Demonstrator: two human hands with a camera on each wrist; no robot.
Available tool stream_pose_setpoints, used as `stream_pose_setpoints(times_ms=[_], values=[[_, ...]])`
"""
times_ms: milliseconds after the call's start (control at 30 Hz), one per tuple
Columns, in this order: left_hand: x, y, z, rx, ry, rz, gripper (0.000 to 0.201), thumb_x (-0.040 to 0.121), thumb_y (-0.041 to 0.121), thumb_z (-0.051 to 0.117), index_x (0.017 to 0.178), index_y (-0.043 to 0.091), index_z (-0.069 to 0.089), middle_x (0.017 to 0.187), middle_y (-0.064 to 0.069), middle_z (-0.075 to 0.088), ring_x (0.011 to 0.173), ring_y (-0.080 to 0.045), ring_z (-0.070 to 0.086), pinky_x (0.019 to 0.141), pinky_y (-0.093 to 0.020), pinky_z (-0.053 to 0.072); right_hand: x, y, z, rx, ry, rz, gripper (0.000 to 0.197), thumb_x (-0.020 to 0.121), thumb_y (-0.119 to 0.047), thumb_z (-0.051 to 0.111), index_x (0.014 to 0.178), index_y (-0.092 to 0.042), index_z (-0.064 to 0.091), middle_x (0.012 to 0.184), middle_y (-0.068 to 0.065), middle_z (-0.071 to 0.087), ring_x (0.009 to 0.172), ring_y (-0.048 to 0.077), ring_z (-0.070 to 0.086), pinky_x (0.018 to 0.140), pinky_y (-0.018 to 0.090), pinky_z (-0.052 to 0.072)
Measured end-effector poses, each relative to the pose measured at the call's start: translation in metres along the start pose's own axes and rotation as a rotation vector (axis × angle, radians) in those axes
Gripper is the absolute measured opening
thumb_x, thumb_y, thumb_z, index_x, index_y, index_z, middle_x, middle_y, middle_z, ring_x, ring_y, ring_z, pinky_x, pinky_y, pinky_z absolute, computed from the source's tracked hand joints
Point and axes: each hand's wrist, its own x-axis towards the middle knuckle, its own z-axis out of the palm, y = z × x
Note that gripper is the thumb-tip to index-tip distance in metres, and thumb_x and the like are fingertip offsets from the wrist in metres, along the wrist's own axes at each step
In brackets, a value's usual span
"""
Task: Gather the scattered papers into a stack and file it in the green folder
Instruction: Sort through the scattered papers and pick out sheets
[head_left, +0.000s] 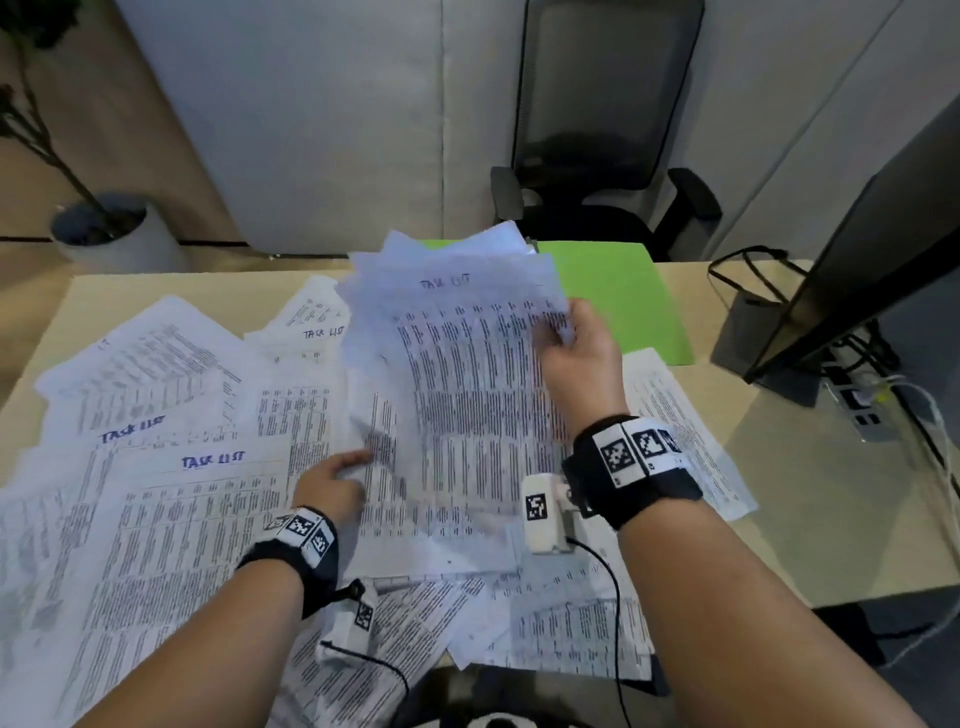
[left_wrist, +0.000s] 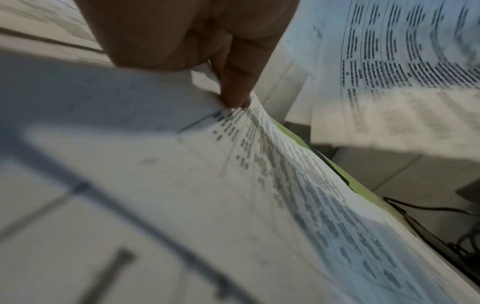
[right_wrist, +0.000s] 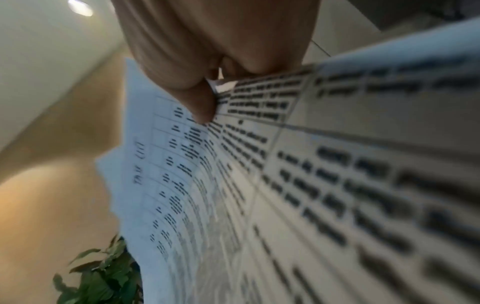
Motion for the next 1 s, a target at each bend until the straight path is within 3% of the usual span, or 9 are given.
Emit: stream_pose_setpoints(times_ms=[100,167,267,333,400,700,767,833,1000], values=[[-0.006,-0.005,-0.011,-0.087,-0.007,-0.081,0.032,0.101,0.027,0.04,0.102,0.034,0.071,0.107,-0.005,0.059,0.093,-0.018,0.056,0.081,-0.015,0.046,-0.012,0.034,0.025,0.025,-0.113,0.357,0.047,0.089,-0.024,0.063,0.133,-0.01,0.05,0.136,0.009,0.053,0.125,0.024,0.05,0.105,0.042,0.043],[-0.006,-0.011,-0.019,-0.19,-0.014,-0.181,0.058,0.1,0.054,0.022,0.113,0.021,0.069,0.13,-0.019,0.053,0.122,-0.033,0.049,0.107,-0.041,0.035,-0.028,0.052,0.043,0.024,-0.115,0.461,0.055,0.088,-0.025,0.063,0.137,-0.008,0.046,0.141,0.011,0.049,0.13,0.028,0.047,0.107,0.045,0.041],[-0.005,-0.018,-0.02,-0.194,0.029,-0.242,0.058,0.094,0.059,0.04,0.115,0.011,0.066,0.134,-0.019,0.054,0.12,-0.035,0.052,0.104,-0.045,0.037,-0.046,0.073,0.062,-0.007,-0.162,0.566,0.05,0.092,-0.023,0.059,0.138,-0.007,0.046,0.139,0.009,0.05,0.13,0.027,0.046,0.107,0.039,0.04],[-0.005,-0.023,-0.018,-0.09,0.031,-0.19,0.03,0.09,0.041,0.059,0.1,0.013,0.067,0.12,-0.016,0.064,0.104,-0.031,0.06,0.097,-0.04,0.045,-0.053,0.08,0.064,-0.196,-0.234,0.507,0.026,0.094,-0.021,0.055,0.112,-0.003,0.06,0.106,0.009,0.06,0.1,0.024,0.056,0.082,0.027,0.044],[-0.003,-0.028,-0.017,-0.02,0.02,-0.16,0.023,0.087,0.034,0.064,0.093,0.011,0.065,0.103,-0.01,0.068,0.089,-0.026,0.062,0.086,-0.032,0.047,-0.053,0.089,0.061,-0.287,-0.234,0.472,0.015,0.094,-0.019,0.054,0.096,-0.007,0.062,0.089,0.003,0.058,0.084,0.021,0.054,0.072,0.023,0.039],[-0.003,-0.031,-0.015,-0.066,0.072,-0.106,0.021,0.082,0.028,0.073,0.093,0.012,0.064,0.099,0.0,0.064,0.097,-0.022,0.057,0.088,-0.029,0.039,-0.043,0.105,0.036,-0.169,-0.242,0.476,0.008,0.093,-0.015,0.055,0.086,-0.01,0.053,0.078,0.002,0.051,0.075,0.02,0.046,0.058,0.027,0.035],[-0.003,-0.029,-0.014,-0.076,0.089,-0.077,0.02,0.082,0.028,0.074,0.083,0.012,0.061,0.096,0.001,0.063,0.096,-0.02,0.057,0.09,-0.03,0.04,-0.048,0.107,0.042,-0.072,-0.237,0.54,0.011,0.091,-0.018,0.059,0.097,-0.012,0.052,0.084,0.001,0.053,0.08,0.021,0.05,0.063,0.028,0.041],[-0.003,-0.028,-0.014,-0.091,0.107,-0.063,0.024,0.08,0.026,0.075,0.073,0.014,0.056,0.086,0.003,0.062,0.094,-0.018,0.056,0.091,-0.031,0.041,-0.051,0.11,0.051,0.0,-0.23,0.58,0.032,0.088,-0.017,0.063,0.117,-0.016,0.051,0.103,0.004,0.059,0.094,0.022,0.058,0.081,0.034,0.05],[-0.002,-0.03,-0.015,0.017,0.1,-0.014,0.022,0.08,0.019,0.075,0.099,0.018,0.066,0.101,0.005,0.062,0.095,-0.014,0.054,0.087,-0.023,0.038,-0.048,0.111,0.054,-0.137,-0.233,0.559,0.048,0.088,-0.018,0.064,0.133,-0.016,0.05,0.13,0.009,0.057,0.12,0.027,0.054,0.103,0.044,0.045]])
